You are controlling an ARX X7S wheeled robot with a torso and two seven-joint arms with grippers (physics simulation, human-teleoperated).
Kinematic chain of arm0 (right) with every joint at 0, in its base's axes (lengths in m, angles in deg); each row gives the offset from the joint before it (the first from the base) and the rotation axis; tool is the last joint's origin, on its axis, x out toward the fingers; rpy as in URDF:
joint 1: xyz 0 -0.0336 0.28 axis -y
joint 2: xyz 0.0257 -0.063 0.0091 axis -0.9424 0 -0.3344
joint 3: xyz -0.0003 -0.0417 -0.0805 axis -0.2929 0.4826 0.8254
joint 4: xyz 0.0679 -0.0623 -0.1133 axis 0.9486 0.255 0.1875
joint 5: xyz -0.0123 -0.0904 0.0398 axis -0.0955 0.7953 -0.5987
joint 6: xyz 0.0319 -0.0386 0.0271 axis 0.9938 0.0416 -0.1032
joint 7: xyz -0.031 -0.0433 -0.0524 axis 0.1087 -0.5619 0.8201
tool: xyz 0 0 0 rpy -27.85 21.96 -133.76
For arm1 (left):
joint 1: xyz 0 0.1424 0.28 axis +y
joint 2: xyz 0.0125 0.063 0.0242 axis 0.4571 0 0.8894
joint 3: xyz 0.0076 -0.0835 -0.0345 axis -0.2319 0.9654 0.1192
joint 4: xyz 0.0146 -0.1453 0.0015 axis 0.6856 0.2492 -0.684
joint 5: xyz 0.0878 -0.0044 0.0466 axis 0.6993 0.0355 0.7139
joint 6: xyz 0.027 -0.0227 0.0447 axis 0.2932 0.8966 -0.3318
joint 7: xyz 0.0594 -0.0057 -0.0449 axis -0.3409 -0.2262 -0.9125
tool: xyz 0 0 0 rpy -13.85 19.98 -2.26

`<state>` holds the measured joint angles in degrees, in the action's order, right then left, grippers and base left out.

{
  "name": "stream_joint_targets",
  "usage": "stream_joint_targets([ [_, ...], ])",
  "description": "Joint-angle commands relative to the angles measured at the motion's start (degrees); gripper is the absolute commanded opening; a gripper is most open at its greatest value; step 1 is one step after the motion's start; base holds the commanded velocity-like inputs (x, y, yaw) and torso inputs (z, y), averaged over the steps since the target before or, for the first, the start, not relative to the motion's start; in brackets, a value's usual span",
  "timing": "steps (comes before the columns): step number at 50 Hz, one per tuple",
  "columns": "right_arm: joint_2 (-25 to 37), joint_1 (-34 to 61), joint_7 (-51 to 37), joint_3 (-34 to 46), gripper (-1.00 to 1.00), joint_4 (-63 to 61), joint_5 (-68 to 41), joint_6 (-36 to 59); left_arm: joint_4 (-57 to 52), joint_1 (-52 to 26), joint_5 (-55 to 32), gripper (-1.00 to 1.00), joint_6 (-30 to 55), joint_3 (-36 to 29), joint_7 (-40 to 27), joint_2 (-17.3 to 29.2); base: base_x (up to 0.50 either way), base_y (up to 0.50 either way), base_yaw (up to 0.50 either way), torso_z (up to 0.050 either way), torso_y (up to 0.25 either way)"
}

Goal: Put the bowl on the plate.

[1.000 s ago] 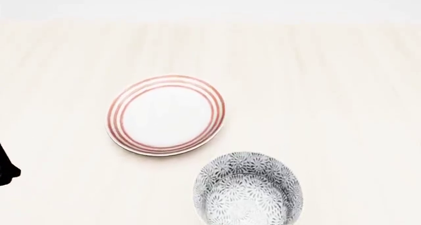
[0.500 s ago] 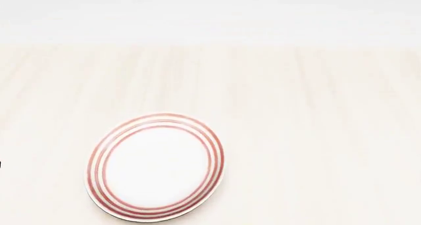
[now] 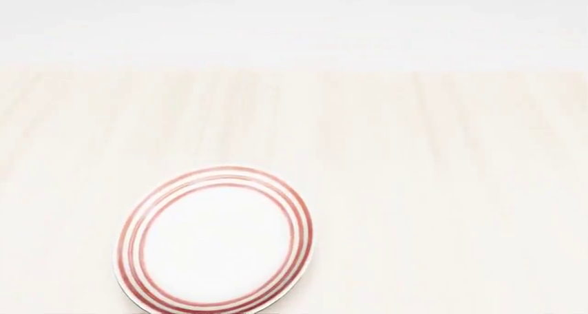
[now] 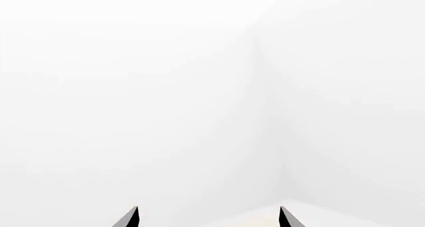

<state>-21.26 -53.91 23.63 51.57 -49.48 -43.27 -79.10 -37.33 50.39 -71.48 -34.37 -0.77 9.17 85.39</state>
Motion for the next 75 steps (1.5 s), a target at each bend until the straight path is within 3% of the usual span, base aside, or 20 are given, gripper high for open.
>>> stream_joint_targets([
  [1,1.11,-2.9,-2.45,0.31,1.0,-2.99,-1.4,3.43,0.67,-0.17,-0.65,1.0,-0.22,0.31,-0.2,0.61,0.0,0.0,0.0,0.0,0.0],
  [4,5.39,-5.8,-3.64,0.31,1.0,-5.69,-7.36,5.91,1.14,-0.05,-0.76,1.0,-0.28,0.39,-0.27,0.65,0.0,0.0,0.0,0.0,0.0],
  [5,13.05,-10.29,-8.98,3.21,1.0,-5.78,-8.5,3.08,1.18,0.13,-0.91,1.0,-0.03,0.43,-0.38,0.63,0.0,0.0,0.0,0.0,0.0],
  [8,23.3,-10.62,-17.61,8.37,1.0,-5.79,-9.48,4.57,0.11,1.11,-1.56,1.0,0.25,0.83,-0.5,0.61,0.0,0.0,0.0,0.0,0.0],
  [9,30.37,-10.62,-24.67,12.64,1.0,-5.79,-9.24,2.97,-0.21,1.24,-1.83,1.0,0.41,1.0,-0.57,0.63,0.0,0.0,0.0,0.0,0.0],
  [13,64.75,-10.43,-59.05,45.66,1.0,-3.14,3.94,-27.16,-0.87,1.7,-2.7,1.0,0.43,1.52,-0.73,0.45,0.0,0.0,0.0,0.0,0.0],
  [14,73.34,-10.01,-64.98,47.56,1.0,-2.75,3.21,-29.9,-0.88,1.72,-2.79,1.0,0.41,1.53,-0.79,0.4,0.0,0.0,0.0,0.0,0.0],
  [15,77.37,-9.74,-65.66,48.55,1.0,-2.67,2.88,-30.82,-0.87,1.75,-2.79,1.0,0.33,1.49,-0.86,0.35,0.0,0.0,0.0,0.0,0.0],
  [19,82.12,-9.15,-65.75,52.57,1.0,-2.5,0.93,-35.72,-0.73,2.1,-2.58,1.0,-0.46,1.22,-1.17,-0.15,0.0,0.0,0.0,0.0,0.0],
  [33,82.37,-5.23,-56.0,54.68,1.0,0.57,-10.16,-38.46,0.72,2.63,-1.69,1.0,-2.84,-0.04,-1.47,-0.58,0.0,0.0,0.0,0.0,0.001],
  [57,82.4,2.1,-58.27,50.5,1.0,-1.38,-16.72,-32.72,0.57,1.24,-3.55,1.0,-1.51,0.6,-3.05,0.78,0.0,0.0,0.0,0.0,0.0],
  [66,82.4,9.89,-53.85,42.99,1.0,-1.31,-32.06,-27.07,0.6,0.96,-3.8,1.0,-1.37,0.28,-3.51,1.03,0.0,0.0,0.0,0.0,0.0],
  [69,82.4,13.69,-49.3,39.16,1.0,1.06,-41.65,-24.41,0.6,0.87,-3.97,1.0,-1.3,0.25,-3.63,1.13,0.0,0.0,0.0,0.0,0.0],
  [71,65.21,-3.5,-32.11,21.98,1.0,3.21,-58.84,-7.22,0.6,0.8,-4.17,1.0,-1.23,0.29,-3.71,1.18,0.0,0.0,0.0,0.0,0.0],
  [73,48.43,-6.85,-19.85,4.79,1.0,5.06,-76.02,9.97,0.49,0.8,-4.4,1.0,-1.16,0.38,-3.81,1.22,0.0,0.0,0.0,0.0,0.0],
  [75,50.0,-6.01,-19.34,-12.4,1.0,7.06,-78.0,27.16,0.59,0.77,-4.54,1.0,-1.18,0.45,-3.86,1.27,0.0,0.0,0.0,0.0,0.0],
])
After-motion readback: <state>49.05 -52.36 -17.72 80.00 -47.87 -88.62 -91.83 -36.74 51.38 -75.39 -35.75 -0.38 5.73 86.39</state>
